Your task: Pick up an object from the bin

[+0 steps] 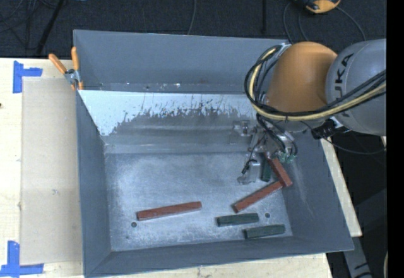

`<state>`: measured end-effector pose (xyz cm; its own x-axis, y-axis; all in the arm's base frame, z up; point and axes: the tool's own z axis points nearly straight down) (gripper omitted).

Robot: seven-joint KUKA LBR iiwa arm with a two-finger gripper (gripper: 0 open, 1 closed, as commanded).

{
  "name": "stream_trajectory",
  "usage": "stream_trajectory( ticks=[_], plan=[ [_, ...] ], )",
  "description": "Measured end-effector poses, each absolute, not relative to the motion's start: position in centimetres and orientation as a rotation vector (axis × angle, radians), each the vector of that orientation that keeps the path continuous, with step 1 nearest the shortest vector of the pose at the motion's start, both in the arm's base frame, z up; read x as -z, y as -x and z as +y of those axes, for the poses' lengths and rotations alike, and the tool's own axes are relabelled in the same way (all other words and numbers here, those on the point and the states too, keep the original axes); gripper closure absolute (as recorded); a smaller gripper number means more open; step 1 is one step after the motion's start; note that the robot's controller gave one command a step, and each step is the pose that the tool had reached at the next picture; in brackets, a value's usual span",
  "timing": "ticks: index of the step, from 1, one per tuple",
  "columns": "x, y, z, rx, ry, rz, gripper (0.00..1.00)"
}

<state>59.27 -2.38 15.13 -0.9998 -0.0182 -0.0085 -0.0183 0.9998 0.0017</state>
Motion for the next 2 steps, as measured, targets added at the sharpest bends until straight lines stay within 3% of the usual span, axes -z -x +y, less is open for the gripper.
stream_trajectory(
  ticks=[1,2],
  plan=[
    [-9.0,-57.6,-4.2,0.004,0.050,3.138,0.00],
    [-6.1,-55.9,-5.0,-0.010,0.264,3.135,0.00]
  ],
)
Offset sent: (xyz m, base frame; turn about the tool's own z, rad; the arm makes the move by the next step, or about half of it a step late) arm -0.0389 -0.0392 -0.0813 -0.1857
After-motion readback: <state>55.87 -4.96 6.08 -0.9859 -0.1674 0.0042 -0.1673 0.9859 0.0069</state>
